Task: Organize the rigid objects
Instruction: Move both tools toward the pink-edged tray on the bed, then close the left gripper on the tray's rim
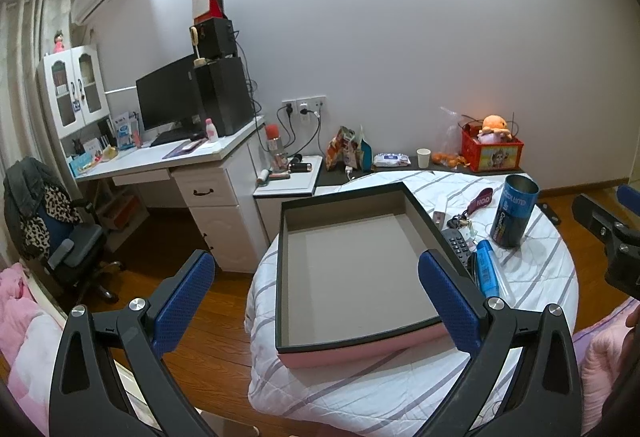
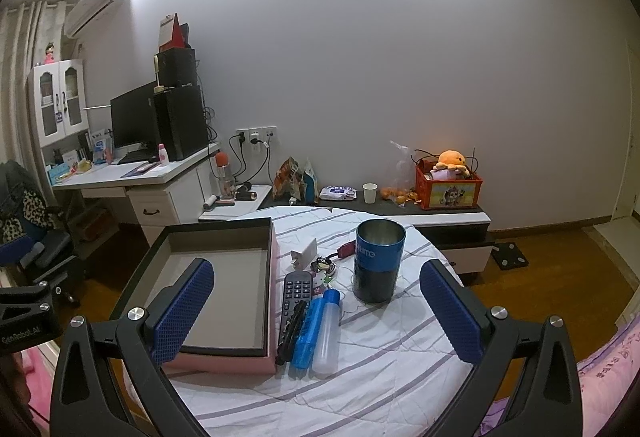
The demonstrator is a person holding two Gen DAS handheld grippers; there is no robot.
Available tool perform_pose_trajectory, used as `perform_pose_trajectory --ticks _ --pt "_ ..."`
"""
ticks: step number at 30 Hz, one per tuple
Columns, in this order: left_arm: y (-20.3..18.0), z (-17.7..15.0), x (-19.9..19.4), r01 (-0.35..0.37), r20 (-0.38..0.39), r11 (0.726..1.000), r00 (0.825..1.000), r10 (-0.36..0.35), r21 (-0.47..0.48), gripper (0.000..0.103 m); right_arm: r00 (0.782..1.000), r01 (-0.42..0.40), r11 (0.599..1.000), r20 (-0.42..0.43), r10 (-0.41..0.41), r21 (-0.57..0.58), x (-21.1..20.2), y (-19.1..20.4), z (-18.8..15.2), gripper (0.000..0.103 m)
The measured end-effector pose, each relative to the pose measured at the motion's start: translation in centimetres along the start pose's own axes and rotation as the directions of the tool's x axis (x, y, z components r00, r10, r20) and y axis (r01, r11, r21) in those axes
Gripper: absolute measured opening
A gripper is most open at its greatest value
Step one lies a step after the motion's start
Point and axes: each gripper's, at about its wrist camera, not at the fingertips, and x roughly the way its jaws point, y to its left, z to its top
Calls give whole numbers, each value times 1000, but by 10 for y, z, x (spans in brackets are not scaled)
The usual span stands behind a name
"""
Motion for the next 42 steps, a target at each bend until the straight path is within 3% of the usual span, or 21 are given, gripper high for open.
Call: perform_pose_trajectory --ticks 30,42 --pt "4 -1 15 -4 -30 1000 1000 3 -11 103 998 27 1000 -49 -27 -10 13 -6 -5 103" --pt "37 -16 64 -14 -168 995 986 -3 -99 103 992 61 998 -106 -61 -4 35 -19 -13 103"
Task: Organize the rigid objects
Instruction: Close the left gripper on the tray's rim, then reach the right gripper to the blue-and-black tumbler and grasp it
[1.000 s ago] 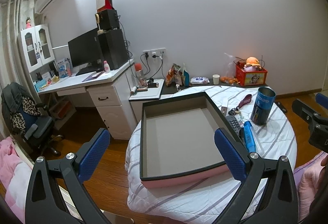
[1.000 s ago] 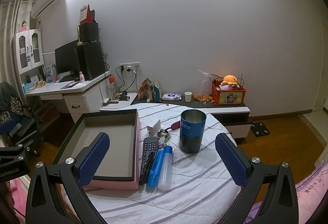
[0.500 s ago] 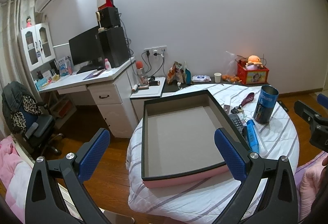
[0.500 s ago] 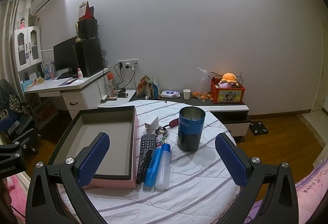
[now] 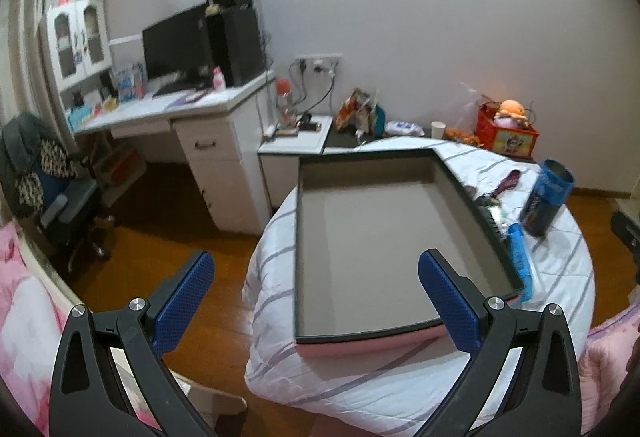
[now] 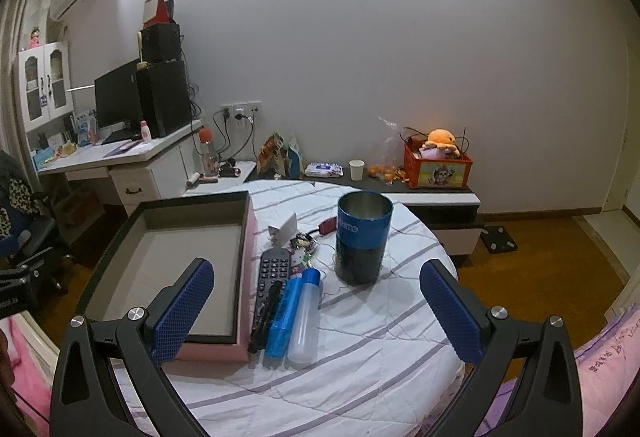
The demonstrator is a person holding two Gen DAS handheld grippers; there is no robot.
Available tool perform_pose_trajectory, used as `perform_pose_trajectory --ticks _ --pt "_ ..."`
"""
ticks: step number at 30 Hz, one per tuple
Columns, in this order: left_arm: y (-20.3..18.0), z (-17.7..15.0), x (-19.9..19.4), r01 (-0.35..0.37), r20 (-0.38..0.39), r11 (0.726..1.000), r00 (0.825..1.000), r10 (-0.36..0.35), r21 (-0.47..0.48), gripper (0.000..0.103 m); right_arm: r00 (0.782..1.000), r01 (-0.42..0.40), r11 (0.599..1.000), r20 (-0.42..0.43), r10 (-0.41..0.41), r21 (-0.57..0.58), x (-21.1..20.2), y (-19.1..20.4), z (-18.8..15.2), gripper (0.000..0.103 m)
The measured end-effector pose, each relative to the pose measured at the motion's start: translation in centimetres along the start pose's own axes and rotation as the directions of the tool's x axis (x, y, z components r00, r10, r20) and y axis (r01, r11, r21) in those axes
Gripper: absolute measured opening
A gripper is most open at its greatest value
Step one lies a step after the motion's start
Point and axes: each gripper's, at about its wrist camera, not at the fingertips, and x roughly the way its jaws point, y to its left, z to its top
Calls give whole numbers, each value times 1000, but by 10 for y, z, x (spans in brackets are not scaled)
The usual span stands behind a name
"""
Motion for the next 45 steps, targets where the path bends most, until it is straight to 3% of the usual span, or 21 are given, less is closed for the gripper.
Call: perform_pose_trajectory --ticks 4,10,19,21,25,27,30,36,45 --pt "18 -6 23 -38 -48 998 998 36 -41 103 1000 16 1000 -23 -15 8 11 -5 -3 103" --pt "25 -13 57 -39 -119 999 992 35 -36 102 998 26 999 -57 -25 23 28 -11 -8 103" --pt "22 -16 98 6 -208 999 978 -13 -32 74 996 35 999 -82 -33 26 48 -18 -8 103" --pt "21 -16 105 18 -221 999 975 -24 -30 62 996 36 999 -82 -34 29 51 -20 -7 103" --pt "22 -17 119 46 -242 998 969 -53 -35 55 996 24 998 -84 -20 53 59 -25 -7 103" --pt "22 -17 125 64 -258 997 963 -73 -43 37 996 7 997 -91 0 73 65 -29 -7 103" --pt "21 -19 131 100 -269 994 957 -110 -52 23 995 11 997 -101 -4 74 73 -31 -7 103" --pt "26 -21 136 85 -268 995 959 -93 -43 7 994 17 998 -111 -10 60 84 -32 -7 103" --pt "27 -27 141 100 -290 995 952 -101 -21 8 995 2 998 -95 4 63 93 -34 -2 103"
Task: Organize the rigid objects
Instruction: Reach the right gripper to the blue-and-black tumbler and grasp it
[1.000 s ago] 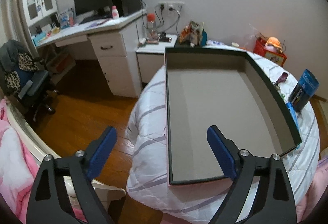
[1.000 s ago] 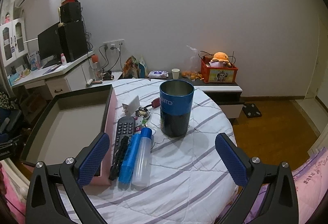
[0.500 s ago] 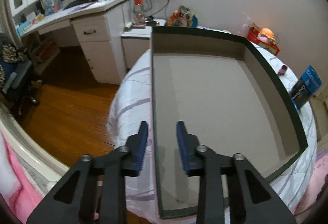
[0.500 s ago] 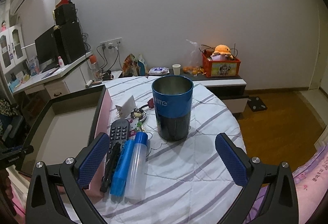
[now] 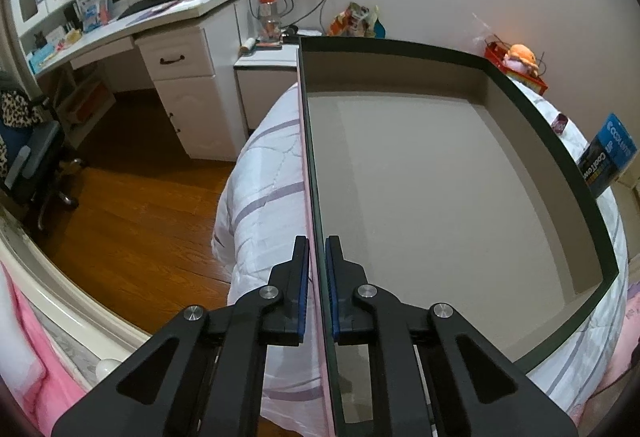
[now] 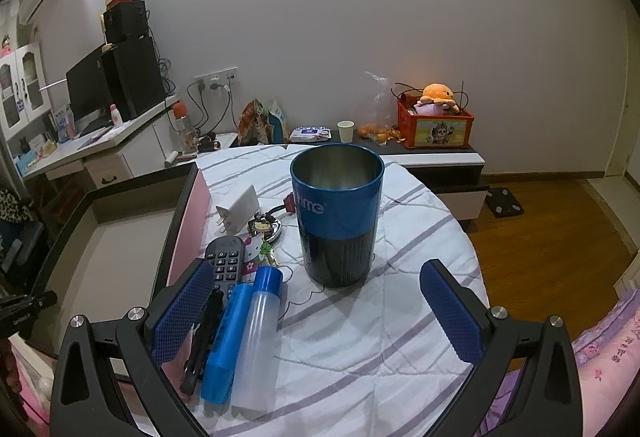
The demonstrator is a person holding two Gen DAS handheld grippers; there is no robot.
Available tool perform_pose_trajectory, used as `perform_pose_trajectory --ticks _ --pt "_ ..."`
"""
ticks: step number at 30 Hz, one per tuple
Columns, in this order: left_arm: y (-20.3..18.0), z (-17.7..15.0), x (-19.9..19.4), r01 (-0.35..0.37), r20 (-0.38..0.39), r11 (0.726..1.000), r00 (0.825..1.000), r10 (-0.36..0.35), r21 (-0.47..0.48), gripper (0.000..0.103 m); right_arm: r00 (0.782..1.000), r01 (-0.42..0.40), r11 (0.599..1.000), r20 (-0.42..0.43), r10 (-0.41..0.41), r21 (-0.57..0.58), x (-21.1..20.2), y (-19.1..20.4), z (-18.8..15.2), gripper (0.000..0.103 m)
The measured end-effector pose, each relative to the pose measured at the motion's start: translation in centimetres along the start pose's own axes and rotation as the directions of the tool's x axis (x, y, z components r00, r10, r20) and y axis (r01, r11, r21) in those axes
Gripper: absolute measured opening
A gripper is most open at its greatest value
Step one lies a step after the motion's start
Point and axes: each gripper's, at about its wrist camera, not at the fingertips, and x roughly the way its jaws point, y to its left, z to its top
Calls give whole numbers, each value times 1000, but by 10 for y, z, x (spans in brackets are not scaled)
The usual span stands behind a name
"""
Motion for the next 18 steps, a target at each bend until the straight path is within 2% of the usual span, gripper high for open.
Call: perform_pose_trajectory --ticks 4,8,12,18 --pt "3 -2 3 21 -11 1000 1000 -22 -10 9 999 -15 1000 39 14 18 1 -4 3 103" --pt "4 -2 3 25 -14 1000 1000 -25 -10 9 999 -24 999 40 23 24 8 -6 8 103" --pt "5 -3 6 36 -35 999 999 -37 -18 10 1000 26 1000 18 -26 7 22 -6 11 103" --pt "2 -4 11 26 -41 1000 999 -27 -15 11 1000 27 1000 -9 -27 10 35 -11 12 103"
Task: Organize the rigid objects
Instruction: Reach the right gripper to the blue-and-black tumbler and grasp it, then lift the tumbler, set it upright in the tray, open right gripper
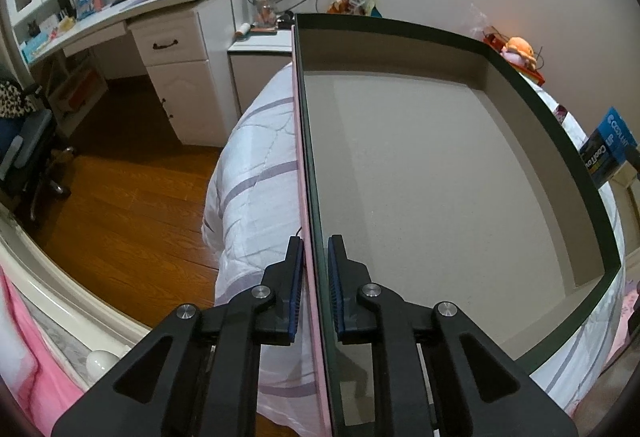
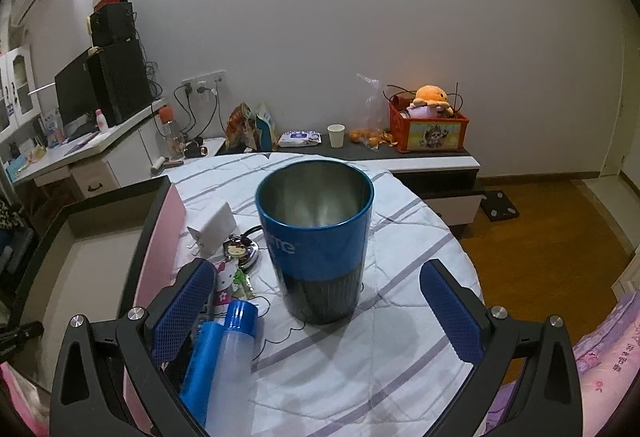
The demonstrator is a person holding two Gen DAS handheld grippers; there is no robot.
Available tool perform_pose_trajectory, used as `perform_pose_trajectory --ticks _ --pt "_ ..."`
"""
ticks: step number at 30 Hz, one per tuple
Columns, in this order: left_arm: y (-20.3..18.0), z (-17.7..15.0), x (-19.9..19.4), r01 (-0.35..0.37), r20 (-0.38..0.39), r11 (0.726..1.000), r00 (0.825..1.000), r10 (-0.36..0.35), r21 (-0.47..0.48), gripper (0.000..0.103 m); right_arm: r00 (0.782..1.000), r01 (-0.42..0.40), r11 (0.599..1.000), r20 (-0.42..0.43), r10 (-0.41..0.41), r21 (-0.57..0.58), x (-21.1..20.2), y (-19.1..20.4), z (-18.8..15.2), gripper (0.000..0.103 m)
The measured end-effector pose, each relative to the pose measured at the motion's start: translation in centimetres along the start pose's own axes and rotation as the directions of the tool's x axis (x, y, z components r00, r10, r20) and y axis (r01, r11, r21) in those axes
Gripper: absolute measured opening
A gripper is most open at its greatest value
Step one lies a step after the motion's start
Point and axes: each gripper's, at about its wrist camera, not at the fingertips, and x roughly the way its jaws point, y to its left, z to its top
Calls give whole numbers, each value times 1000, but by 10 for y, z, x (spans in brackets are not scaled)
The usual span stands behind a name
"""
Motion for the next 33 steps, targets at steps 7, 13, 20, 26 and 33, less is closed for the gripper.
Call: perform_pose_trajectory --ticks 7,13,20,26,33 --pt "-4 -1 1 -22 1 999 1000 22 25 12 1000 -9 1000 -1 9 -1 9 -5 2 103" --pt "-8 -2 0 -42 1 998 999 42 41 12 1000 -20 1000 2 20 -13 20 -4 9 103" --pt "-12 -3 -1 -71 12 996 997 70 52 12 999 -41 999 -35 42 14 32 -9 10 74" --pt "-13 -4 -2 -78 16 995 997 77 56 13 999 -34 999 -43 33 -22 31 -5 7 68" --pt "-9 -4 -4 -69 27 996 997 68 49 13 1000 22 995 22 -20 -93 5 13 8 68"
